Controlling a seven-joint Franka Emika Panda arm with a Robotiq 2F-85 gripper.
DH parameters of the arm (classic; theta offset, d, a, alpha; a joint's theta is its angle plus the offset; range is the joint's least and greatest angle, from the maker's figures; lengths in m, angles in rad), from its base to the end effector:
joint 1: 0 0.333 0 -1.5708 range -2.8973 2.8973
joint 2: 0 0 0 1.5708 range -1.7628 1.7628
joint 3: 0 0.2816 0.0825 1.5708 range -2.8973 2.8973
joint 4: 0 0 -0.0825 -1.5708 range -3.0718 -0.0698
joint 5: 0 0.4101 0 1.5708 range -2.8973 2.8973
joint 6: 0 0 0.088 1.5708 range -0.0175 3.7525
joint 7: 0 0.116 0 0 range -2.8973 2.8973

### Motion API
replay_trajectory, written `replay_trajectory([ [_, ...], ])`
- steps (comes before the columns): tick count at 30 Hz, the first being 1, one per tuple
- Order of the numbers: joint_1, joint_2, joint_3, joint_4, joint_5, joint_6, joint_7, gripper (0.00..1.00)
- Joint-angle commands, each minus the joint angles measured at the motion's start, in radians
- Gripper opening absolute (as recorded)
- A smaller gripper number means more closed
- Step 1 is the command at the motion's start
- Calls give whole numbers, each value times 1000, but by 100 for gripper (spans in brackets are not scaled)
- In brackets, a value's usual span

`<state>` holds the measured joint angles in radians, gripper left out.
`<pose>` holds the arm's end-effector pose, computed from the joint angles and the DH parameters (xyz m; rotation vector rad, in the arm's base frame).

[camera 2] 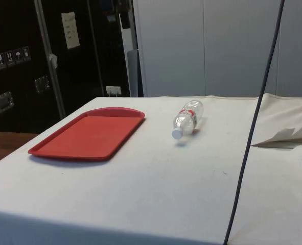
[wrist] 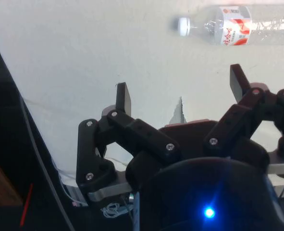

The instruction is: Place the bottle upright on the tray.

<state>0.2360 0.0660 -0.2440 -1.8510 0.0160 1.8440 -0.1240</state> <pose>0.5938 -0.0016 0.4260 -3.1308 -0.1741 0.1112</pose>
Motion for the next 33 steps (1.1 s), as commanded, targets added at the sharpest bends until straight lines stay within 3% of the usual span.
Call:
replay_trajectory([
  [1,0,1,0,-1,0,0,1,100],
  [10,0,3,0,-16,0,8,1,100],
  [33,1,-50,6,-149,-2,110,-25,100],
])
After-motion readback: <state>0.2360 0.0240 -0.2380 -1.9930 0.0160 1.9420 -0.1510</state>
